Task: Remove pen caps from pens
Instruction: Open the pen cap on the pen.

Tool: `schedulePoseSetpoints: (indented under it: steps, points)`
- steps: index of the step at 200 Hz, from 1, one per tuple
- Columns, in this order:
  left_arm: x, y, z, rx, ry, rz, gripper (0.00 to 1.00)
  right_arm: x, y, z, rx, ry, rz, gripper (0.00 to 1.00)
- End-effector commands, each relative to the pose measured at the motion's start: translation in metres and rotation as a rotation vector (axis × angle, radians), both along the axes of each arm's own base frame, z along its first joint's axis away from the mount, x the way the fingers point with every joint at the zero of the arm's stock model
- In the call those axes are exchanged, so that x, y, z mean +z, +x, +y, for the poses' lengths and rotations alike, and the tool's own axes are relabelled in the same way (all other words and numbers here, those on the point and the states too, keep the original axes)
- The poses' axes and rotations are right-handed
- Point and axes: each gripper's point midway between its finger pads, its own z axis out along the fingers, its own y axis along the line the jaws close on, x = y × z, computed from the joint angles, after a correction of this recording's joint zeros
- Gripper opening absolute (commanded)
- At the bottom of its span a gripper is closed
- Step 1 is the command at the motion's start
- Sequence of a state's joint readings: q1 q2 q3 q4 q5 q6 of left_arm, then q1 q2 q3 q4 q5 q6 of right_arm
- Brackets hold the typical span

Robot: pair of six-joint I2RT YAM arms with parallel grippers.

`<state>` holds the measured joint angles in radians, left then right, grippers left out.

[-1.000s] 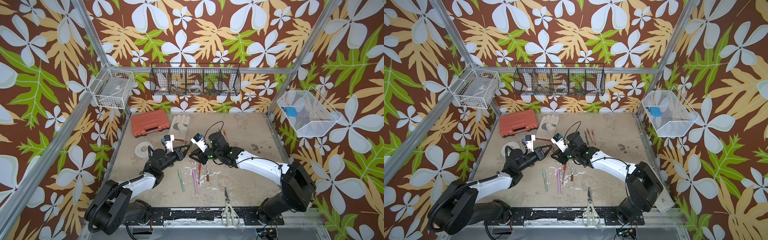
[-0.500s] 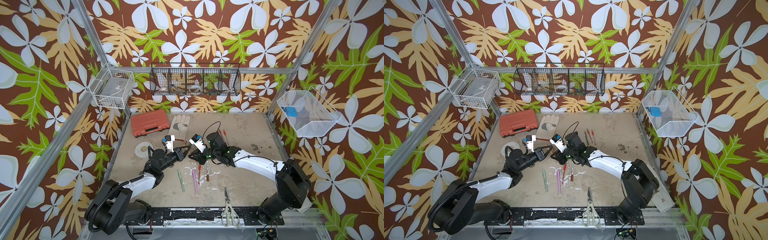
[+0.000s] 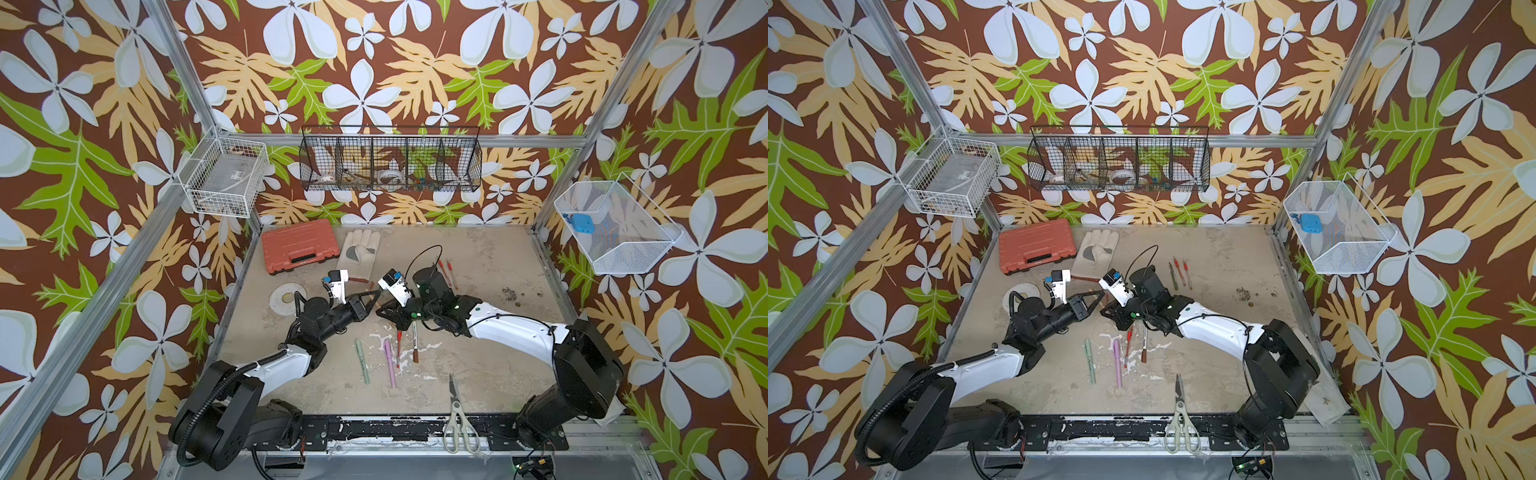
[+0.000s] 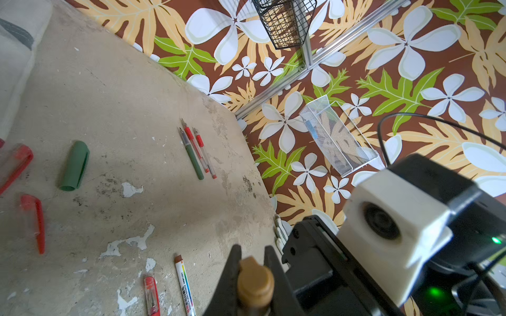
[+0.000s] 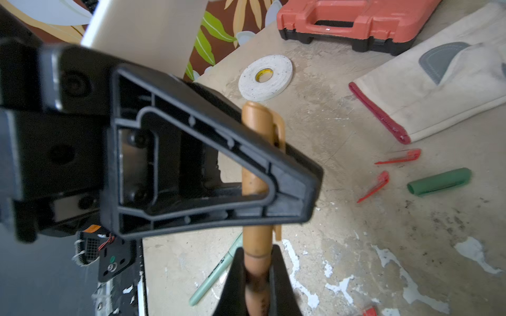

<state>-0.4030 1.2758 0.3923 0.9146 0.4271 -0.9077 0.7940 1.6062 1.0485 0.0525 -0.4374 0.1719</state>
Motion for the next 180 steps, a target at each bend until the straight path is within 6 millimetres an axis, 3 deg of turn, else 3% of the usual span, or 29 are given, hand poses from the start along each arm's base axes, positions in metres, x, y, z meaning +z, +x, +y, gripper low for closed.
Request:
schedulePoseSetpoints:
  steps: [1,38,70,117,141,180]
  points:
    - [0.018,0.019,0.019,0.124,-0.032,-0.028,0.00,-0.028,0.004,-0.015,-0.098,-0.186,-0.054,0.00]
    - [0.035,0.026,0.032,0.197,-0.016,-0.071,0.00,-0.024,0.006,-0.022,-0.196,-0.247,-0.107,0.00]
    - [0.050,0.024,0.032,0.178,-0.032,-0.134,0.00,-0.004,-0.023,-0.006,0.009,-0.042,-0.015,0.00]
    - [0.058,0.019,0.031,0.142,-0.059,-0.188,0.00,0.011,-0.048,-0.004,0.185,0.118,0.092,0.00]
    - [0.062,0.019,0.030,0.131,-0.067,-0.200,0.00,0.010,-0.038,-0.013,0.175,0.157,0.132,0.00]
    - [0.058,0.028,0.040,0.206,-0.040,-0.160,0.00,-0.018,-0.004,-0.035,-0.102,-0.145,-0.053,0.00]
